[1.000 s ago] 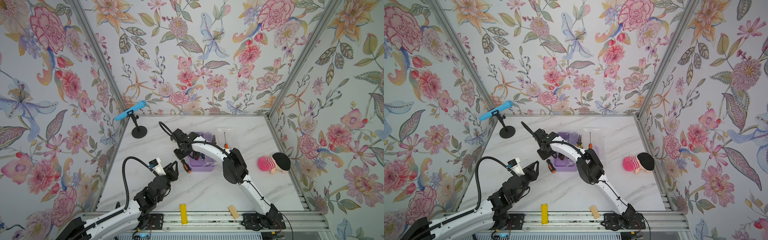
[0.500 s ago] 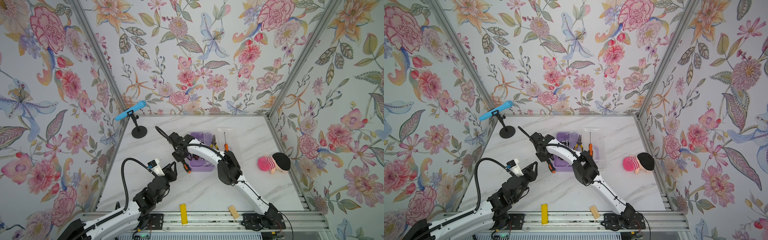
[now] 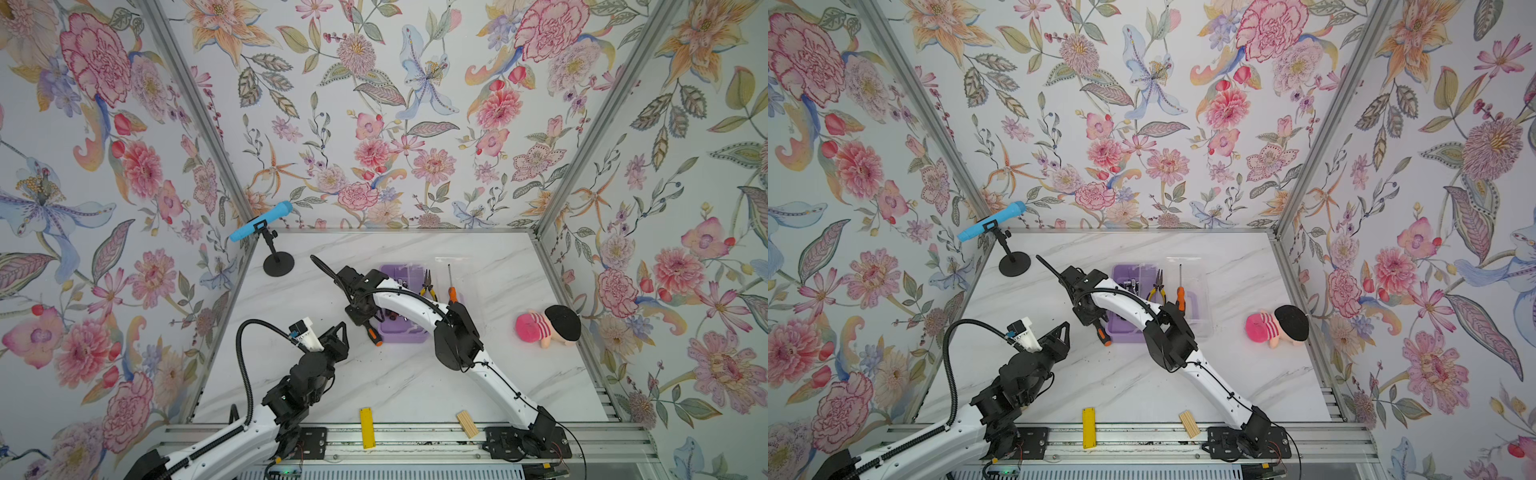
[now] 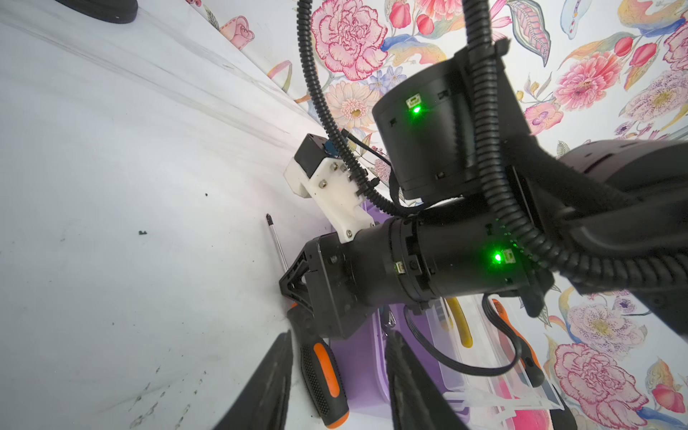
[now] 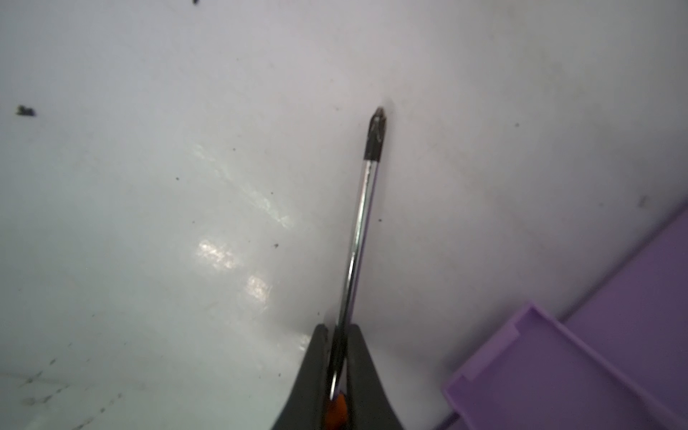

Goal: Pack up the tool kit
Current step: 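Lift the Phillips screwdriver with the right gripper and carry it over the clear compartment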

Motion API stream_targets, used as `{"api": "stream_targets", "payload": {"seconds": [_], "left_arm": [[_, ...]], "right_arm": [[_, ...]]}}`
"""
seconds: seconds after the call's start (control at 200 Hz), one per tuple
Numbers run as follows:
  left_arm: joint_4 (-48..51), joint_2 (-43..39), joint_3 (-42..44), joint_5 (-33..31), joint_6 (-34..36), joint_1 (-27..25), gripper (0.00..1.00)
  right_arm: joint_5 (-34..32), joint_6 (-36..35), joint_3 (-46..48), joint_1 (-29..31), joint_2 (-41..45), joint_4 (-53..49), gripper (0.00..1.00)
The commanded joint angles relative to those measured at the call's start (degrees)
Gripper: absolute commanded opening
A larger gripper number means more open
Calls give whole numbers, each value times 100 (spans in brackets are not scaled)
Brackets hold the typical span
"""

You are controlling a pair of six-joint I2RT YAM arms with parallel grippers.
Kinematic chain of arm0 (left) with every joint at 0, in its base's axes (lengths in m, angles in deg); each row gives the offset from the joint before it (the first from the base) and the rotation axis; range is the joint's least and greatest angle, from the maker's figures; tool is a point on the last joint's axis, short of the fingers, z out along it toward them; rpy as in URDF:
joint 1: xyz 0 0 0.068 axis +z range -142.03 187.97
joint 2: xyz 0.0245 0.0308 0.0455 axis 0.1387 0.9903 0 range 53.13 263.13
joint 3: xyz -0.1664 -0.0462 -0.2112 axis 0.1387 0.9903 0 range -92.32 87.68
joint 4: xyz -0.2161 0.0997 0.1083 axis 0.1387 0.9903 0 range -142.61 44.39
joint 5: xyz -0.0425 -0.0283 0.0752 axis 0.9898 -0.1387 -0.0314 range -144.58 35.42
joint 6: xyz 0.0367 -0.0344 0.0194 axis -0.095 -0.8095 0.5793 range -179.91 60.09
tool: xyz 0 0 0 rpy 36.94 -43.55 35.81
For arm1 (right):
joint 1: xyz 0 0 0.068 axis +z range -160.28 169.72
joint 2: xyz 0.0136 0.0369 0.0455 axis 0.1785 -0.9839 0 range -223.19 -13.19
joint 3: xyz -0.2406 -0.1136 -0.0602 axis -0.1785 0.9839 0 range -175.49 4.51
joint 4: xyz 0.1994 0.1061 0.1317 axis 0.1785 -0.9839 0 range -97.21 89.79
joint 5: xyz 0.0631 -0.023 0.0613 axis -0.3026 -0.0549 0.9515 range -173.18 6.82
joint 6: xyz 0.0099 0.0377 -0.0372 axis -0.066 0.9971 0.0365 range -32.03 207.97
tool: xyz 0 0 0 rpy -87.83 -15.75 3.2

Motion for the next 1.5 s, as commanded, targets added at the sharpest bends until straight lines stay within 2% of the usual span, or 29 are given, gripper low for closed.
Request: {"api": "stream_targets", "payload": {"seconds": [0.0, 0.04, 0.23, 0.325, 0.806, 0.851, 1.006, 1.166, 1.391, 1.496], "left_arm": [[-57, 91, 61, 153, 88, 79, 44], [-97, 161, 32, 192, 120, 84, 44], [-113, 423, -201, 260, 313, 107, 44], [-61, 420, -301, 263, 414, 140, 44], [-51, 661, -492, 402, 629, 266, 43], [-49, 760, -727, 430, 682, 266, 43], [-38, 1228, -1118, 620, 904, 268, 42], [-145, 1742, -1549, 814, 1180, 270, 43], [-112, 2587, -2395, 1055, 1637, 308, 42], [-108, 3077, -2818, 1399, 1746, 382, 43]], "right_arm": [[42, -22, -112, -21, -201, -305, 4], [74, -1, -113, -33, -216, -303, 0], [-47, 173, -243, -91, -64, -262, 0], [110, 223, -253, -155, 125, -159, 0], [2274, 724, -238, -727, 894, 255, 0], [2406, 768, -204, -779, 1009, 295, 0], [2157, 750, -22, -922, 1659, 318, 0], [1799, 769, 794, -1209, 2651, 582, 0], [1081, 843, 2754, -1711, 4244, 1001, 0], [931, 909, 3678, -2216, 4889, 1229, 0]]}}
